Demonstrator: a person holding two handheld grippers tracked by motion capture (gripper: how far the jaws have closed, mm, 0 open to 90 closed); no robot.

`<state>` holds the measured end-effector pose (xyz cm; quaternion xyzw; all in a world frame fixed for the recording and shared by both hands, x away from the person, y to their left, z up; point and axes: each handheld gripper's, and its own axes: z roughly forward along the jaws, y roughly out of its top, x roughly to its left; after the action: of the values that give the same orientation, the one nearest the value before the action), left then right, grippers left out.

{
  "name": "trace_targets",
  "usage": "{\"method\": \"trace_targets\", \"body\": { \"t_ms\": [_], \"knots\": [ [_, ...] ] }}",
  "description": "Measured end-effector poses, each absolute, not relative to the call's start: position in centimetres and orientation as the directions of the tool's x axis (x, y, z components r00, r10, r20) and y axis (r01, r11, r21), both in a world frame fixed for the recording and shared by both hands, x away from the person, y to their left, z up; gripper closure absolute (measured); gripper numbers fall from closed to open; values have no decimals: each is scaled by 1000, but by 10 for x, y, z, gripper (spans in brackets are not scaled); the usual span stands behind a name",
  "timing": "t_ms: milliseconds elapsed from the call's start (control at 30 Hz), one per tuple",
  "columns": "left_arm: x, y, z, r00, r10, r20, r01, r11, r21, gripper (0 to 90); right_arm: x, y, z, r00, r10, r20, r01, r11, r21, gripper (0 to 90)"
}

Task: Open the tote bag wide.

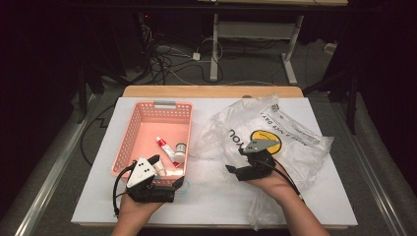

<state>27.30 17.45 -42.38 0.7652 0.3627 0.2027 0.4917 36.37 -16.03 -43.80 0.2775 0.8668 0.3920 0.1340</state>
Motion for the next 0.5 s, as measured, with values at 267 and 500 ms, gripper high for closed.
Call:
{"method": "trace_targets", "body": {
  "t_ms": [267,500],
  "knots": [
    [273,174,-424,659,751,-46,354,-256,899,0,361,-156,-454,-824,567,-4,402,589,701,328],
    [273,174,-424,661,749,-45,355,-259,898,0,363,-159,-469,-820,573,-13,417,613,671,396]
  ]
}}
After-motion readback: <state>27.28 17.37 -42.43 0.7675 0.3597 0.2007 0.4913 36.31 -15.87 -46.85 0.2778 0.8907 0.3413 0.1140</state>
